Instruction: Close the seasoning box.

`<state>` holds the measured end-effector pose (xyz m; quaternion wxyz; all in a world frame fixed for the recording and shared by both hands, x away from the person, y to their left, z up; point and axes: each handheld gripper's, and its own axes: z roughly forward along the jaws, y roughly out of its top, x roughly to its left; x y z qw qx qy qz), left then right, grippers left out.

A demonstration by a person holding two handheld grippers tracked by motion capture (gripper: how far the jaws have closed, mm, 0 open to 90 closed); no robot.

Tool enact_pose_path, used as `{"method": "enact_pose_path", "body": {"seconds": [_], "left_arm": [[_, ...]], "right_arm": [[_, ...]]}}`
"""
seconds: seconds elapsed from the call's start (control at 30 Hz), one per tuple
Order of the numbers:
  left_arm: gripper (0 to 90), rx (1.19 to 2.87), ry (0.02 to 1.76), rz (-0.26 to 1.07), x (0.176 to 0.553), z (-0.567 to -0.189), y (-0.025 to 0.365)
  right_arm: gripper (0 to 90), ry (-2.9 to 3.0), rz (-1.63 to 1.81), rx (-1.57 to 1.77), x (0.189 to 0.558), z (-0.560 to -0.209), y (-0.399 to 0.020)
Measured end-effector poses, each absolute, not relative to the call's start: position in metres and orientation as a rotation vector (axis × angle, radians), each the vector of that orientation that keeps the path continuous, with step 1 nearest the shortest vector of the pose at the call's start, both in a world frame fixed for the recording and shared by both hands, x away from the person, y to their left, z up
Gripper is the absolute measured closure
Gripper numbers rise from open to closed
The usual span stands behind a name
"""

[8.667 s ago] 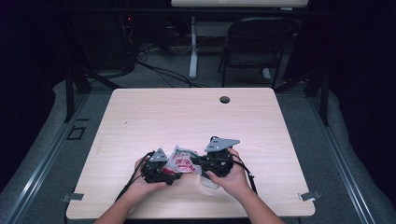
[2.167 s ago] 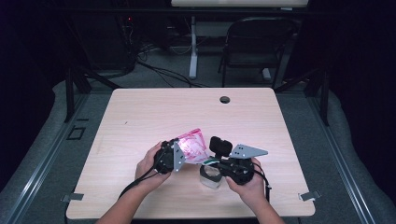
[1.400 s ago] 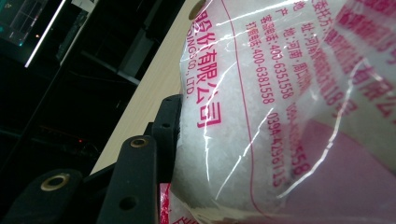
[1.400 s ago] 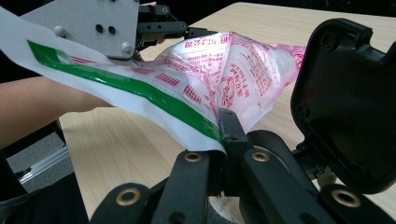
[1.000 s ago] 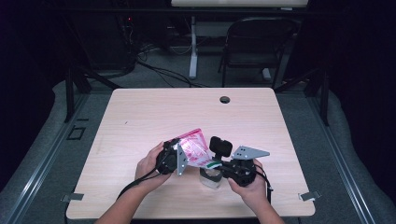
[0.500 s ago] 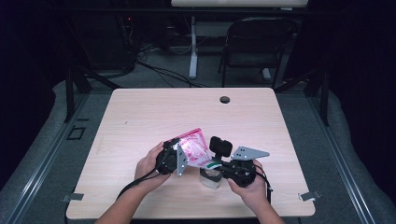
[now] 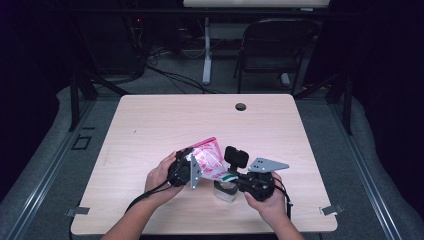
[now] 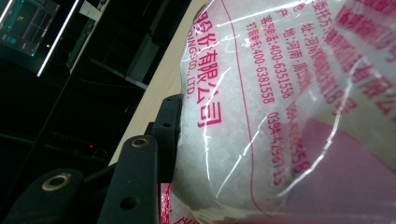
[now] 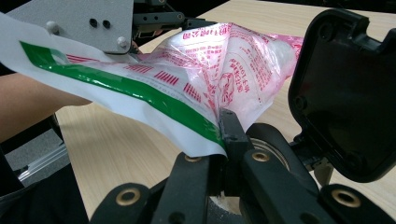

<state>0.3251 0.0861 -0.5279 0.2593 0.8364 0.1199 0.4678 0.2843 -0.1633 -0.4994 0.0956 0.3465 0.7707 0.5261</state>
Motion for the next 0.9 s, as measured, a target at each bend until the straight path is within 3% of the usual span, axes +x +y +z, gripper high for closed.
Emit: {"method": "enact_pose_path", "body": {"seconds": [0.9], "left_arm": [[62.4,2.266,0.207,1.419,0.3194,-0.5302,0.0862]], "right_arm": [[89.8,2.302,1.546,1.009,0.2845,-0.5003,-0.163]]}}
